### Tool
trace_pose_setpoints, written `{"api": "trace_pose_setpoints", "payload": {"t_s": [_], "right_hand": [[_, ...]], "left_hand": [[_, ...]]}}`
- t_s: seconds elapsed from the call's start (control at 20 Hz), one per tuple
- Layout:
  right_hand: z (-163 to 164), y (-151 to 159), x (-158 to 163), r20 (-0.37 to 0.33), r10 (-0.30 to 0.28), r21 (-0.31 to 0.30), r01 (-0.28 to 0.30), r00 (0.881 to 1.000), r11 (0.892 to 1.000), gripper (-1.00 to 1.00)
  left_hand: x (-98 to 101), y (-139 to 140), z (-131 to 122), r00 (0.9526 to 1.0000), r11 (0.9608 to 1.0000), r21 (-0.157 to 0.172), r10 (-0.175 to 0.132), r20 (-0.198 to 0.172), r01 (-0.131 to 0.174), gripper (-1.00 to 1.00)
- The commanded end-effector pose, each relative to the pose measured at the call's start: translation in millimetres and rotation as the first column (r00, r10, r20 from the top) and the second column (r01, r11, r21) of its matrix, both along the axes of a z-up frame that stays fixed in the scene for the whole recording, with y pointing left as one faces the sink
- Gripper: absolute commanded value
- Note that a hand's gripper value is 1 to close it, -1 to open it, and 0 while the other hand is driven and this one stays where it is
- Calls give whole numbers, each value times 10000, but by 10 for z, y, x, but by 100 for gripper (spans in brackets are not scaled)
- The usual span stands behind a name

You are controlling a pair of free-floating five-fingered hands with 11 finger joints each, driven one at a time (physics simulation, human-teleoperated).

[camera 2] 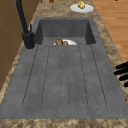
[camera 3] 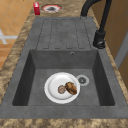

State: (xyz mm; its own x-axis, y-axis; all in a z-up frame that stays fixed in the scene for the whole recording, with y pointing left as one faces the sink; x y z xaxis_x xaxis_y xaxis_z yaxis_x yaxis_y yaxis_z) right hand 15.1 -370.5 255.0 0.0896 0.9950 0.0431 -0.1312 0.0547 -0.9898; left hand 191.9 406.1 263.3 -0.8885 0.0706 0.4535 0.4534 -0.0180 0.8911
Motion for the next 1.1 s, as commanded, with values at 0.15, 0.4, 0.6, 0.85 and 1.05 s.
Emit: {"api": "trace_pose_setpoints", "payload": {"t_s": [0.15, 0.4, 0.6, 0.85, 1.05], "right_hand": [[0, 0, 0, 0, 0, 0, 0, 10000, 10000, 0], [0, 0, 0, 0, 0, 0, 0, 10000, 10000, 0], [0, 0, 0, 0, 0, 0, 0, 10000, 10000, 0], [0, 0, 0, 0, 0, 0, 0, 10000, 10000, 0], [0, 0, 0, 0, 0, 0, 0, 10000, 10000, 0]], "left_hand": [[140, -152, -27, 9979, 9977, 200, 643, 7, -643, -100], [153, -226, -25, 9978, 9971, 385, 665, -62, -662, -100], [17, -271, -37, 9966, 9956, 446, 826, 12, -826, -100], [-148, -332, -33, 9948, 9931, 584, 1020, 24, -1020, -100], [-291, -388, -11, 9955, 9931, 696, 949, 26, -948, -100]]}}
